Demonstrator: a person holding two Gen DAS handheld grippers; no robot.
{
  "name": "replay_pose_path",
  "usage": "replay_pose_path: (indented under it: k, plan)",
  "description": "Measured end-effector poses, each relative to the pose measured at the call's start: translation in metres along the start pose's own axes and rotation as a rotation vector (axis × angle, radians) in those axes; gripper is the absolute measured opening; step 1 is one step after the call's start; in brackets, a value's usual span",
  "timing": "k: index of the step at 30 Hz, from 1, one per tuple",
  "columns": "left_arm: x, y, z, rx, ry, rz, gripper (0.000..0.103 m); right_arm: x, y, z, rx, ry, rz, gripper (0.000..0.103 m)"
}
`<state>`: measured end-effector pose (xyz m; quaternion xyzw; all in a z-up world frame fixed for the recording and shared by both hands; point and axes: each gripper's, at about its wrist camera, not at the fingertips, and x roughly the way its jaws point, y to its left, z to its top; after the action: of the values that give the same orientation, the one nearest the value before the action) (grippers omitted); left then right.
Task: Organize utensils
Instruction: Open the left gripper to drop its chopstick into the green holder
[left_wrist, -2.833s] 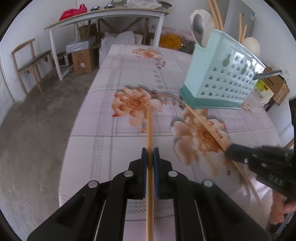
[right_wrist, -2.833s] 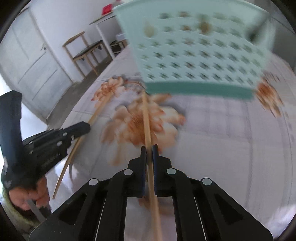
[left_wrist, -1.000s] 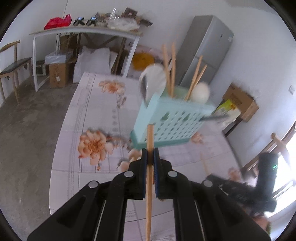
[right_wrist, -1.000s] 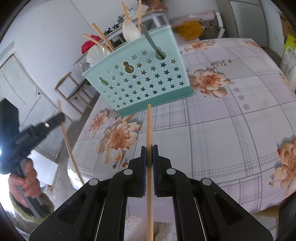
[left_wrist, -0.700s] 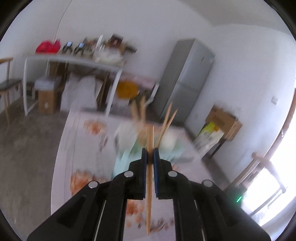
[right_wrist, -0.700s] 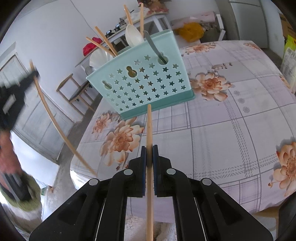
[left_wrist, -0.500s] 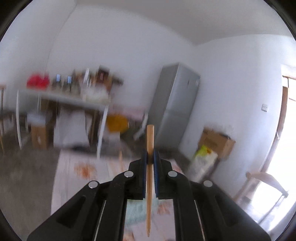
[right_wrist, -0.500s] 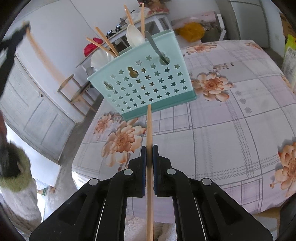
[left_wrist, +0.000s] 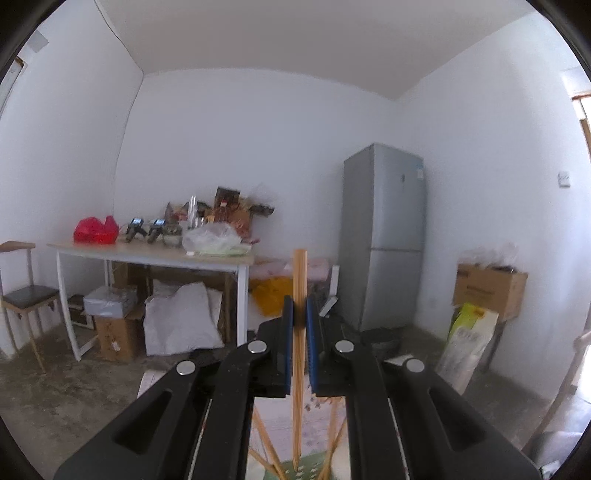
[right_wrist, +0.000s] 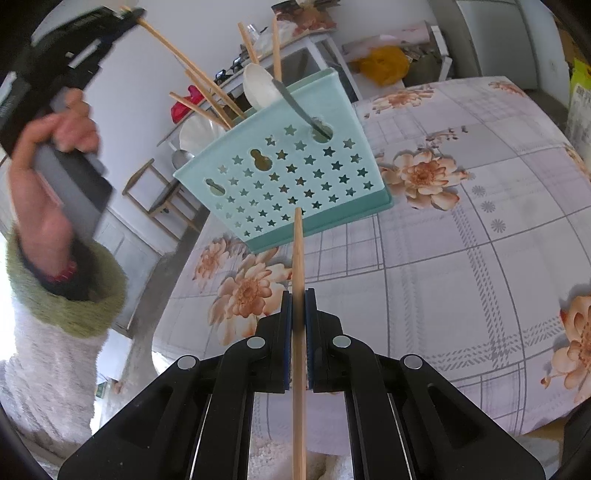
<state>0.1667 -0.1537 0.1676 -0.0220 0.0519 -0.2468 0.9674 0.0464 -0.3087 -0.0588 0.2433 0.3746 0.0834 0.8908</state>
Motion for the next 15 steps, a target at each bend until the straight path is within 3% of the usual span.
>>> replay_pose_path:
  k: [8, 10, 12, 15]
  plan:
    - [0.010, 0.013, -0.042, -0.044, 0.137, -0.005, 0.007, -0.002, -0.004, 0.001, 0.003, -0.002, 0.001, 0.005]
    - [0.007, 0.015, -0.046, -0.045, 0.160, -0.009, 0.017, -0.004, -0.003, 0.002, 0.000, -0.006, -0.001, 0.005]
    - [0.000, 0.018, -0.050, -0.048, 0.182, -0.027, 0.034, -0.007, -0.001, 0.004, -0.007, -0.012, -0.006, 0.005]
    - [-0.015, 0.019, -0.053, -0.041, 0.190, -0.036, 0.049, -0.012, 0.003, 0.006, -0.019, -0.024, -0.011, 0.005]
